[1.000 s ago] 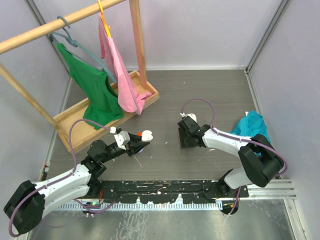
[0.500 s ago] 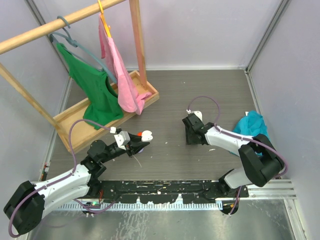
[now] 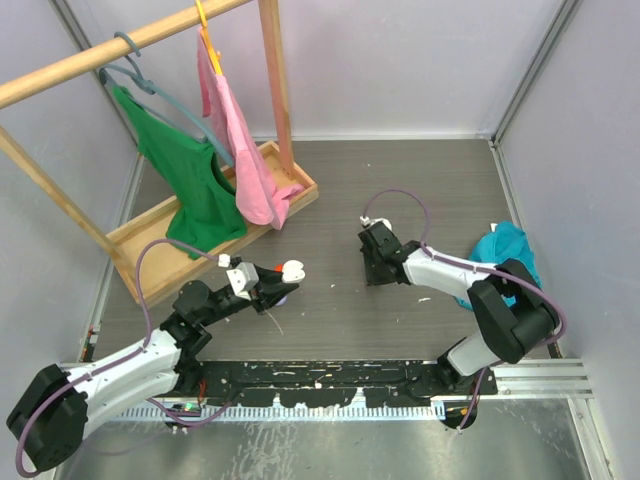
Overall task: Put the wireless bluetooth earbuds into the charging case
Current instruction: Pick up the earbud from the center of the board.
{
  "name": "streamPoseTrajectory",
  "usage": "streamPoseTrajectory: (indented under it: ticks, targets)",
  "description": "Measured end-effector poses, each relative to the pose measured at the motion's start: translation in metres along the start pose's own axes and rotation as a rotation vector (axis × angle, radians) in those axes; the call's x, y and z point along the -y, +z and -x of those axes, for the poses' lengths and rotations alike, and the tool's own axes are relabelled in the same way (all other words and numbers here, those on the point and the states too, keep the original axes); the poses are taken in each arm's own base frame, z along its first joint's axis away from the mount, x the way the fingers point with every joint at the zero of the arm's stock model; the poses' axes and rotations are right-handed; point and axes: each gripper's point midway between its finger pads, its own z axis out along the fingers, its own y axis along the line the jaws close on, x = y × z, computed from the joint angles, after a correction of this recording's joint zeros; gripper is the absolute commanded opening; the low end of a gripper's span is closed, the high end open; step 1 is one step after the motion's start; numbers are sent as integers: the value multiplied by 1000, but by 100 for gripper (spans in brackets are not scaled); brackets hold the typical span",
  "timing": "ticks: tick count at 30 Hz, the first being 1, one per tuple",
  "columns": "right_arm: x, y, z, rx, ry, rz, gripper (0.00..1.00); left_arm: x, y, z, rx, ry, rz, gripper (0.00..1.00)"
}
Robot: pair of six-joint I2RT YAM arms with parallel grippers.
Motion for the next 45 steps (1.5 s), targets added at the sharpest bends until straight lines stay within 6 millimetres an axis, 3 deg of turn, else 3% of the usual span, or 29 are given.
streamPoseTrajectory:
  ticks: [9, 14, 21, 45]
  targets:
    - [-65, -3, -11, -27, -197, 124, 33, 1, -1, 6, 20, 9, -1, 0]
    - [-78, -5, -16, -44, -258, 135, 41, 1, -2, 11, 35, 16, -1, 0]
    - [-72, -8, -20, -60, -272, 105, 47, 1, -3, 15, 46, 22, 3, 0]
    - [-23, -9, -15, -91, -199, -49, 48, 2, -6, 21, 63, 31, 6, 0]
